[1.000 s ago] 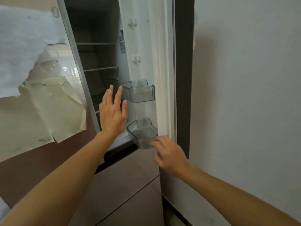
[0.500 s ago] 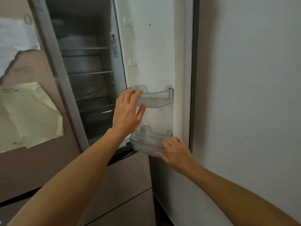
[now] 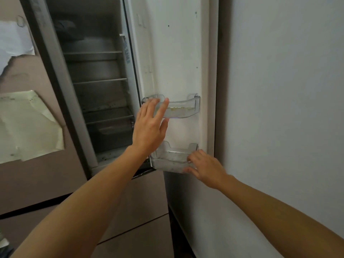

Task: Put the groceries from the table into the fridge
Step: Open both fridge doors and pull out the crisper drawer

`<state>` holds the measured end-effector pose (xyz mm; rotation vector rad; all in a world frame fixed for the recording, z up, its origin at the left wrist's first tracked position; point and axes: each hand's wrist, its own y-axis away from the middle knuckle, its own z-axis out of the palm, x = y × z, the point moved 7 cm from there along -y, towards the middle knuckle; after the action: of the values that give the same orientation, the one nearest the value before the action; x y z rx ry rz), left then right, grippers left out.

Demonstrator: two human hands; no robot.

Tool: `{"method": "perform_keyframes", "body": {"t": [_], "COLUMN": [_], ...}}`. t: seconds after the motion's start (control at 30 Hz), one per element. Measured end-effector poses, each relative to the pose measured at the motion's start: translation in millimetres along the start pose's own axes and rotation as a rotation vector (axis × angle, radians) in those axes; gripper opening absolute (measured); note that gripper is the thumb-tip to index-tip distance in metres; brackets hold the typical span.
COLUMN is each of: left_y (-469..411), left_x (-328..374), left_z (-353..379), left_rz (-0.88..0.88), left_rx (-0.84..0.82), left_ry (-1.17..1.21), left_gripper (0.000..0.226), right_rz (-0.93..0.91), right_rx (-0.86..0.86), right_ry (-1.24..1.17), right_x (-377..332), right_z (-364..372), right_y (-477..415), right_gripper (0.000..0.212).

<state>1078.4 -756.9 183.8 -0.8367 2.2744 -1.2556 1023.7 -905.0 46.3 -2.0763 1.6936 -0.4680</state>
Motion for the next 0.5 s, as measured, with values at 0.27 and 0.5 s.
{"method": "perform_keyframes", "body": {"t": [0.27,0.5], "left_y": [113.2,278.7], "left_x": [-95.2,-216.2], "left_z": [-15.1,-26.8], "left_rz": [-0.511,-1.407], "left_rx": [-0.113,-0.029], "left_ry": [0.123,0.36], "left_gripper": [0.025,0.028], "right_rz": [-0.189,-0.262], "right_rx": [0.273,0.136], "right_ry": [0.094,-0.098], "right_x": [-60.1,-167.0], "right_z": [-3.6,50.4], "right_y": [-20.8,-97.6], "right_gripper": [0.029,0.034]}}
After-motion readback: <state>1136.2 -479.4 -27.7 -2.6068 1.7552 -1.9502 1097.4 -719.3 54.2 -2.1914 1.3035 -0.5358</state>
